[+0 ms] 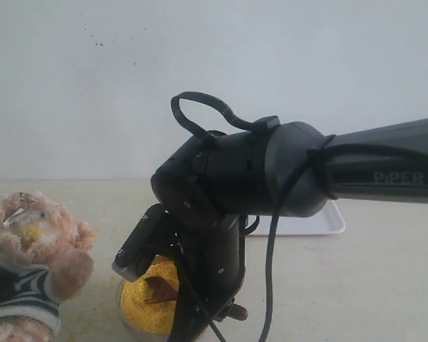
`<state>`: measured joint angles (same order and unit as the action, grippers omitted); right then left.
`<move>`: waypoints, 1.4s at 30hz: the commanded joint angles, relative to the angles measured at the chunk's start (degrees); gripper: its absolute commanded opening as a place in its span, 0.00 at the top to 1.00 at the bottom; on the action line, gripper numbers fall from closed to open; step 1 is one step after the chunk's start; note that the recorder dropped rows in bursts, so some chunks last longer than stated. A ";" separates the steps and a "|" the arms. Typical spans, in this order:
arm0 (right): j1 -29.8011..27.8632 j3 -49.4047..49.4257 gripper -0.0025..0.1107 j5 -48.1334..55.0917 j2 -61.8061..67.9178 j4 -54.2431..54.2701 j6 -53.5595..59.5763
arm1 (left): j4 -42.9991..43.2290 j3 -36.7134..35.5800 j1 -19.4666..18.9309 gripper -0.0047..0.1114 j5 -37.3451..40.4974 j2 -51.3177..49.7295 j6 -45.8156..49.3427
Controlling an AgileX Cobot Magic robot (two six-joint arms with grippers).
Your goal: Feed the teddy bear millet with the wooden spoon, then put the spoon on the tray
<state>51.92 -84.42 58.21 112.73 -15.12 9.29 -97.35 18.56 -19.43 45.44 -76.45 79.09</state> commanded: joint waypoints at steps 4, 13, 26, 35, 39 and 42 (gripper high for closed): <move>0.01 -0.27 0.98 2.68 -3.24 -0.62 0.04 | -0.69 -0.11 0.02 0.93 1.07 0.07 0.47; 0.01 -0.27 0.98 11.75 -5.17 -2.58 -2.98 | -0.69 -0.11 0.02 0.93 1.07 0.07 0.47; 0.01 -0.27 0.98 11.75 -5.95 -0.70 -6.07 | 1.05 -0.11 0.02 0.93 1.07 0.07 0.71; 0.41 -0.27 0.98 11.75 -6.46 1.21 -7.36 | 0.85 -0.11 0.02 0.93 0.82 0.07 0.85; 0.65 -0.27 0.98 11.75 -6.95 3.76 -7.25 | 0.62 -0.11 0.02 0.93 0.55 0.07 1.57; 0.65 -0.27 0.98 11.75 -6.95 3.90 -7.03 | 1.30 -0.11 0.12 0.93 0.55 0.07 1.57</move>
<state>52.48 -84.42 69.67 106.66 -11.87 2.32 -95.72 18.56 -19.43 45.44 -76.45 80.15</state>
